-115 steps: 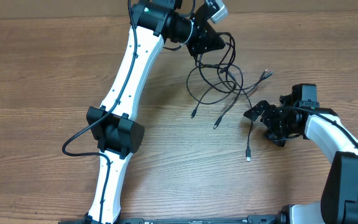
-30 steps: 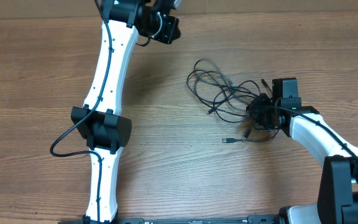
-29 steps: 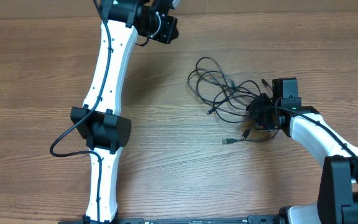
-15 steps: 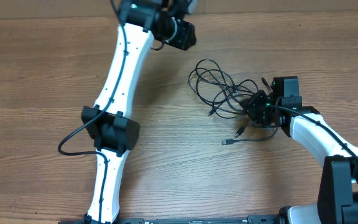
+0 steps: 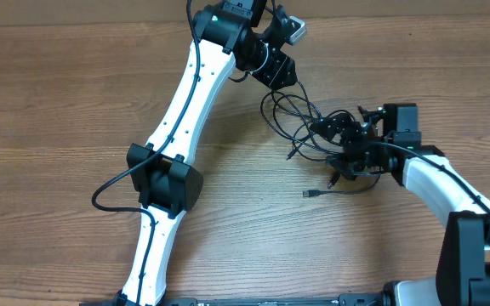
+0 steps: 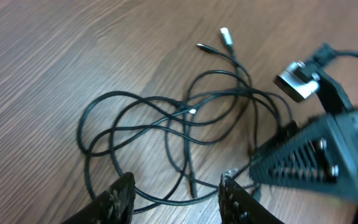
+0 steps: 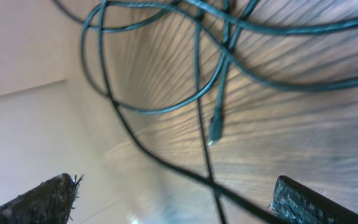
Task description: Untangle cables
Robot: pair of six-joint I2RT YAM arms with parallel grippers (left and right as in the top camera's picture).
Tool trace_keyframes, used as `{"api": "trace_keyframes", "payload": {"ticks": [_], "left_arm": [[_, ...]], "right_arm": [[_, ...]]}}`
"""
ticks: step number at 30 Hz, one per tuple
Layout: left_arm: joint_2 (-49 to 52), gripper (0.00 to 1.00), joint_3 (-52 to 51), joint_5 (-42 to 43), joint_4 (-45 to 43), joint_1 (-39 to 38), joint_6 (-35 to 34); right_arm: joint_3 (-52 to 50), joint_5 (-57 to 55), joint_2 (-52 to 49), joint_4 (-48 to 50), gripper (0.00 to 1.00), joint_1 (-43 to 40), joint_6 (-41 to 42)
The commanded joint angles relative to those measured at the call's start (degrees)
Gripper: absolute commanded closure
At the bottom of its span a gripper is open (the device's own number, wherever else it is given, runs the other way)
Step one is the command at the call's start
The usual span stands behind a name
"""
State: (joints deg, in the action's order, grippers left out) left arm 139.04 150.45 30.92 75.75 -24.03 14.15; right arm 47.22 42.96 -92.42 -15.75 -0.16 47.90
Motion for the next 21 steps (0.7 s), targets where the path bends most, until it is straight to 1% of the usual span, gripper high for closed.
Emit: {"api": "trace_keyframes", "payload": {"ticks": [1,3,6,11,14,16,21], "left_arm": [[-0.7,0.56,-0.3,6.7,0.9,-0.1,7.3],[-0.7,0.55,-0.3,8.8,1.3,-0.2,9.2],[-0.7,0.51,-0.3,10.0,2.1,-0.7,12.6],[-0.7,0.47,-0.3,8.9,3.0,-2.2,16.5],[-0.7,0.46,-0.3,8.9,3.9,-3.2,19.4],[-0.7,0.45,-0.3,8.5,4.0,-3.9,19.9],[-0.6,0.45,-0.5,3.7,4.0,-6.3,20.7]], "right_arm": [[-0.2,10.3,0.1,-1.5,0.0,-3.8,-3.5],[-0.2,12.0,0.1,-3.1,0.0,-5.7,-6.3],[-0.2,11.1,0.0,-6.4,0.0,-8.1,-9.2],[-0.2,6.6,0.0,-11.0,0.0,-11.2,-9.4],[-0.2,1.5,0.0,-11.8,0.0,-12.8,-9.4],[-0.2,-2.7,0.0,-11.8,0.0,-13.4,-9.4],[-0.2,-15.3,0.0,-11.6,0.0,-13.6,-9.4]]}}
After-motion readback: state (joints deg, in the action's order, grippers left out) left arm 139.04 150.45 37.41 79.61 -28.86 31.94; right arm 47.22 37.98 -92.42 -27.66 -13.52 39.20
